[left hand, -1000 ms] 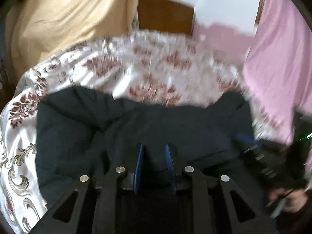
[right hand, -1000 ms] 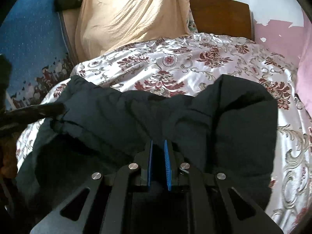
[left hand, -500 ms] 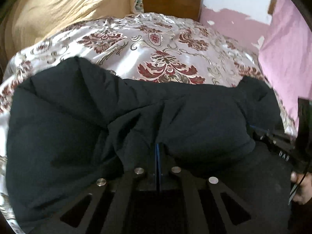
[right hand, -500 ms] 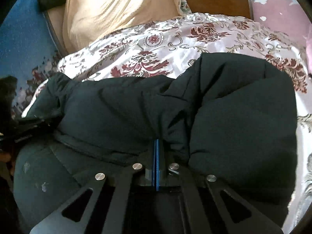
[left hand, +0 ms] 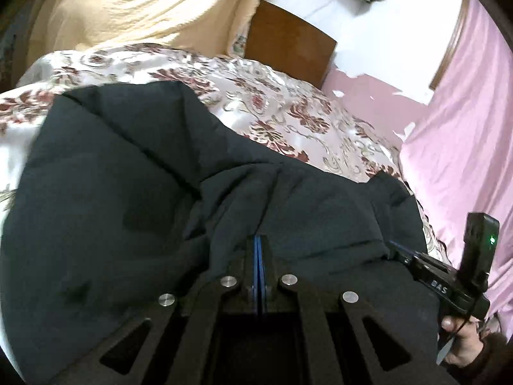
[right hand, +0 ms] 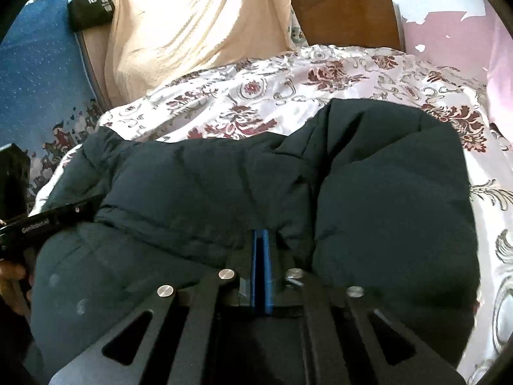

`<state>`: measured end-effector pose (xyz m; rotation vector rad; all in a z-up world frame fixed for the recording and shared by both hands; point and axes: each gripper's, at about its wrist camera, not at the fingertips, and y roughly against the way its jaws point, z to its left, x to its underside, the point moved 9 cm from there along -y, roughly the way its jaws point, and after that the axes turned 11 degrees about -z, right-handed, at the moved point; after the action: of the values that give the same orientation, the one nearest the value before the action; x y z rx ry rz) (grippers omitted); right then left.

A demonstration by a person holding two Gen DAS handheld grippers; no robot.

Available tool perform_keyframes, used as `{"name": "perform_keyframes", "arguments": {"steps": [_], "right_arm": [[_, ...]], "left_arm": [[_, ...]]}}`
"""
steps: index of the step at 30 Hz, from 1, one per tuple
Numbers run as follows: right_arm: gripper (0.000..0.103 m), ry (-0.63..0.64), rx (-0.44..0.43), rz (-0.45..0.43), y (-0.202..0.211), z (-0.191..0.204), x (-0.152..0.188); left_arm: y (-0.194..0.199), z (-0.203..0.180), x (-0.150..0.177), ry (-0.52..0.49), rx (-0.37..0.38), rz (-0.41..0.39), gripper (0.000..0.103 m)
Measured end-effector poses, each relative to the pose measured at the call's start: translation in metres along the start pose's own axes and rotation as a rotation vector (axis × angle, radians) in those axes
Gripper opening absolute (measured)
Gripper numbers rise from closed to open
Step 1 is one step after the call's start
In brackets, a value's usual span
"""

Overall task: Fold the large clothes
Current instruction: 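Lift the hem with both grippers and fold it toward the collar, then open both grippers to release the folded hem onto the jacket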

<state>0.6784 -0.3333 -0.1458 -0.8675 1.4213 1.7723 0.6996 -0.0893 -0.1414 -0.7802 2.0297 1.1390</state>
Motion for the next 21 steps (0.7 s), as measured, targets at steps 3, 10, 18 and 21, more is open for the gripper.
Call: {"name": "perform_keyframes", "arguments": {"steps": [3, 10, 18, 21], "right_arm": [[0.027, -0.009, -0.006, -0.012, 0.015, 0.002, -0.004], [0.050, -0.019, -0.008, -0.035, 0.051, 0.008, -0.019], [0.075, -0.042, -0.029, -0.079, 0.115, 0.017, -0.033], [0.078, -0.048, -0.034, -0.103, 0.140, 0.019, -0.037]], "left_arm": [[0.010, -0.001, -0.003, -0.027, -0.057, 0.027, 0.003], [0.044, -0.004, -0.015, -0.034, -0.136, 0.027, 0.082], [0.116, -0.013, -0.032, 0.014, -0.191, -0.074, 0.096], [0.144, -0.027, -0.035, -0.024, -0.204, -0.106, 0.098]]}}
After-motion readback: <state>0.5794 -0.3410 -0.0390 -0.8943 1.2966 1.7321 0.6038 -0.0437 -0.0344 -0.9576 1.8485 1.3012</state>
